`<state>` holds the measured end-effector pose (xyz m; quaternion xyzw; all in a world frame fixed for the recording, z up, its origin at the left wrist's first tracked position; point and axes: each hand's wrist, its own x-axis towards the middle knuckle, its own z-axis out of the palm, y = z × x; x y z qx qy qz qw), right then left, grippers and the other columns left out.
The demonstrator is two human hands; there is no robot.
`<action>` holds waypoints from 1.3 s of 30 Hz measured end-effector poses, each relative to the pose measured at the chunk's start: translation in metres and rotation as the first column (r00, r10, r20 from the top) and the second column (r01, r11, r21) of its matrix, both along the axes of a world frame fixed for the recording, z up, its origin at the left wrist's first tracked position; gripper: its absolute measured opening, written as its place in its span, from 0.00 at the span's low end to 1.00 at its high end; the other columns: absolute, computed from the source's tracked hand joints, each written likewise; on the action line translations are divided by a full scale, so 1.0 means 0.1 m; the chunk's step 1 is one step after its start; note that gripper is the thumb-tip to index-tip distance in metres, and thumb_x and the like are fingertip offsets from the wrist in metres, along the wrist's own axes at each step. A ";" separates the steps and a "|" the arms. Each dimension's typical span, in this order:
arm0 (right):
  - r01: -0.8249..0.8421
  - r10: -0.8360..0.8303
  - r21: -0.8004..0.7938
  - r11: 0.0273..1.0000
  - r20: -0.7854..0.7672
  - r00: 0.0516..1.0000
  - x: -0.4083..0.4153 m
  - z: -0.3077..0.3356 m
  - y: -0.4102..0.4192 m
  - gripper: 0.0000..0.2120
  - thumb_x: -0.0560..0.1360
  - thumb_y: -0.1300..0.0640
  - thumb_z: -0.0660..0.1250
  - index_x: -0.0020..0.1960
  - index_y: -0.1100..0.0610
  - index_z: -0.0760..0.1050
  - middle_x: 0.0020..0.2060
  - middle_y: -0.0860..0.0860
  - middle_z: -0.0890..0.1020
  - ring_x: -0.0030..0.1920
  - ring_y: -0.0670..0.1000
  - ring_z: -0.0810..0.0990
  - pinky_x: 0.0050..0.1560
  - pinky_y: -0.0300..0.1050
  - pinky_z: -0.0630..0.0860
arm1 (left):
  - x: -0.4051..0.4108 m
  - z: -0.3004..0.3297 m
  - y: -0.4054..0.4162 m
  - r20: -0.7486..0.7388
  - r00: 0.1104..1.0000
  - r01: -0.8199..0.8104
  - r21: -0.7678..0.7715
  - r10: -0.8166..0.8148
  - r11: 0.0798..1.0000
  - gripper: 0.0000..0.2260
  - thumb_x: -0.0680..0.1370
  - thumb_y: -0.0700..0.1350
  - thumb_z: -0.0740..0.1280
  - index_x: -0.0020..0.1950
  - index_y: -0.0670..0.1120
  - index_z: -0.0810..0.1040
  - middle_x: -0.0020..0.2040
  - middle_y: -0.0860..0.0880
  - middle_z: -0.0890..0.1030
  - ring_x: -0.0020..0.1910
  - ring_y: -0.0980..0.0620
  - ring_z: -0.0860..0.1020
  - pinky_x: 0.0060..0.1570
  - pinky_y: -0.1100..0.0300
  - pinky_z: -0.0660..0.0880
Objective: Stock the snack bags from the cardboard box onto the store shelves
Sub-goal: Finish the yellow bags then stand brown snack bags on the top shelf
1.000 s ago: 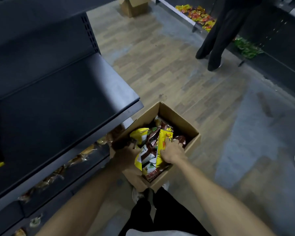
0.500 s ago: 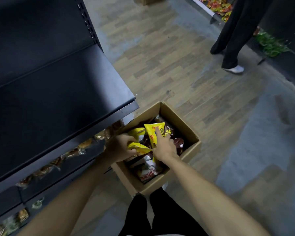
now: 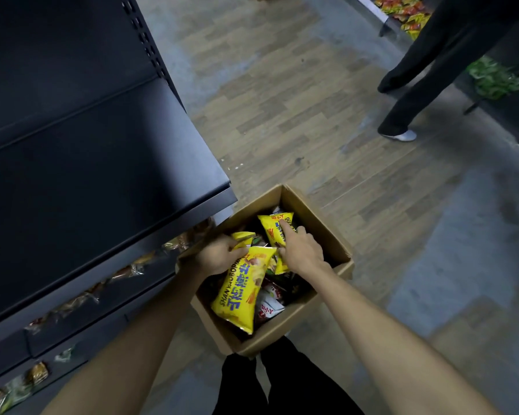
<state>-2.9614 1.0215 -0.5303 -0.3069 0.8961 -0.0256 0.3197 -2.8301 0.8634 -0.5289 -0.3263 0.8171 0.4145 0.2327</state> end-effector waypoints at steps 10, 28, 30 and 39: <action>0.038 -0.038 -0.004 0.999 0.029 0.999 -0.01 -0.18 -0.12 0.33 0.80 0.53 0.64 0.79 0.48 0.51 0.64 0.60 0.68 0.62 0.62 0.71 0.54 0.55 0.72 | 0.16 -0.15 0.37 -0.116 0.990 -0.129 -0.572 0.076 0.810 0.22 0.78 0.60 0.59 0.55 0.43 0.79 0.39 0.43 0.83 0.37 0.41 0.82 0.33 0.56 0.75; -0.110 0.116 0.100 0.989 -0.059 0.991 0.17 -0.41 -0.14 0.39 0.81 0.44 0.59 0.79 0.48 0.35 0.75 0.62 0.53 0.68 0.63 0.61 0.64 0.57 0.66 | 0.32 -0.14 1.30 0.163 0.967 -0.139 -0.309 0.196 0.941 0.22 0.79 0.39 0.64 0.71 0.54 0.67 0.73 0.44 0.61 0.71 0.38 0.59 0.64 0.50 0.67; -0.102 0.106 0.051 0.994 -0.088 0.991 0.15 -0.36 -0.11 0.37 0.81 0.48 0.60 0.80 0.49 0.40 0.72 0.62 0.58 0.65 0.62 0.64 0.61 0.57 0.68 | 0.32 -0.11 1.28 0.131 0.975 -0.129 -0.316 0.178 0.940 0.16 0.80 0.40 0.63 0.66 0.51 0.71 0.71 0.45 0.66 0.69 0.38 0.61 0.65 0.49 0.64; -0.075 0.072 -0.076 0.994 -0.045 0.996 -0.03 -0.03 0.03 0.32 0.81 0.51 0.60 0.79 0.49 0.48 0.66 0.60 0.65 0.61 0.62 0.67 0.58 0.58 0.69 | 0.17 0.38 1.22 0.245 0.935 0.350 -0.507 -0.257 0.788 0.13 0.80 0.37 0.59 0.64 0.43 0.74 0.67 0.45 0.65 0.70 0.39 0.60 0.59 0.45 0.69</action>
